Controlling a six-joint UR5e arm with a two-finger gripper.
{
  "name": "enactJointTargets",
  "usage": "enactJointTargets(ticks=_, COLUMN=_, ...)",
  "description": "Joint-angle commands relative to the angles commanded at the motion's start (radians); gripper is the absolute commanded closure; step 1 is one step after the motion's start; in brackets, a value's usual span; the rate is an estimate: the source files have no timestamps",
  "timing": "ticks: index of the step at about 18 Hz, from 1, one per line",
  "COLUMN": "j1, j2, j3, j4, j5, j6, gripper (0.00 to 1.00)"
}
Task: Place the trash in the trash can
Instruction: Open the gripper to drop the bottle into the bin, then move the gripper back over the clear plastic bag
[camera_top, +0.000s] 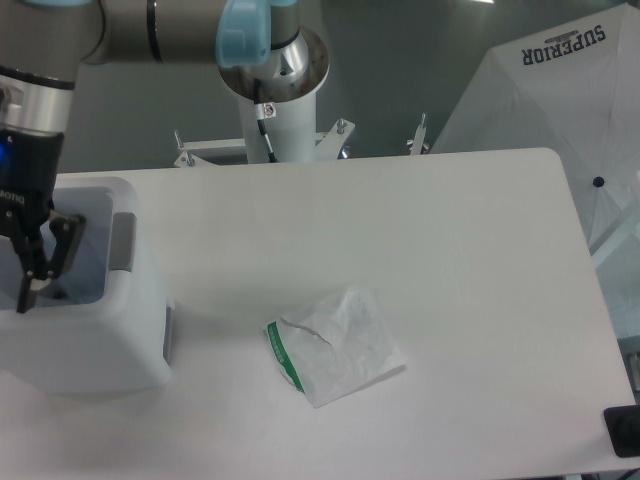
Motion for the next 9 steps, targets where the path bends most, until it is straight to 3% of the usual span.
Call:
enactJointTargets(ticks=4, j1=0.106, j2=0.005, j3=-0.017, j4=-0.006, j5=0.003, j6=-0.008, gripper=0.0)
enactJointTargets(ticks=9, j1=0.303, j2=0.011, j3=-0.124, j4=-0.012, j5=-0.003, j6=0.002, gripper=0.0)
